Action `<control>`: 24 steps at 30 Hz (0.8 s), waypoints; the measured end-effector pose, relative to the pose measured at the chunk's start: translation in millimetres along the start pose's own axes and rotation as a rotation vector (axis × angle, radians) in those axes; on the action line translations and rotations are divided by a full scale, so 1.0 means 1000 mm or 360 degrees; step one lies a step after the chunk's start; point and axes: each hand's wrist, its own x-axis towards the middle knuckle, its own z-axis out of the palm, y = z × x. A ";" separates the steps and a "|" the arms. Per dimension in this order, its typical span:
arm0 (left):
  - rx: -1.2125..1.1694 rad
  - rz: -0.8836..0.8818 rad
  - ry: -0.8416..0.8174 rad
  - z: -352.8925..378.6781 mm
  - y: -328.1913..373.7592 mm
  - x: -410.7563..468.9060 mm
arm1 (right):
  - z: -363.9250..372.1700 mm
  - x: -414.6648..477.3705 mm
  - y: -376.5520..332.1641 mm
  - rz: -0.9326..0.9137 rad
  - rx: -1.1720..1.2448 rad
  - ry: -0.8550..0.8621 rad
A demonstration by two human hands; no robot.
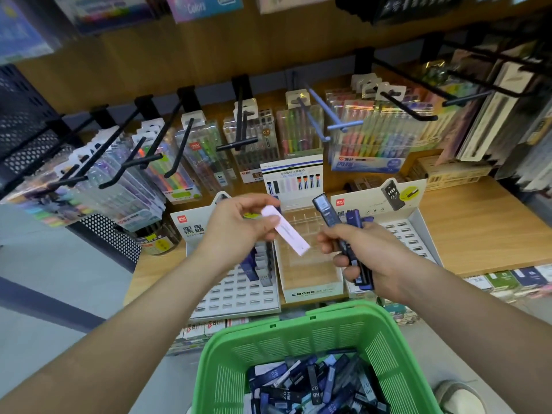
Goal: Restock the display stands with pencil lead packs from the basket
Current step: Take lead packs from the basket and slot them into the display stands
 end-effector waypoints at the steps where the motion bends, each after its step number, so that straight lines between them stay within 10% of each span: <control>1: 0.0118 0.0066 0.0082 -0.001 0.001 0.011 | -0.005 0.001 -0.002 -0.0014 0.0027 0.0047; 8: 0.1059 0.0395 0.0366 0.017 -0.011 0.075 | -0.018 0.002 -0.002 -0.0062 0.0058 0.0086; 24: 0.1948 0.0511 0.0194 0.037 -0.048 0.100 | -0.021 0.007 0.000 -0.0082 0.0135 0.0176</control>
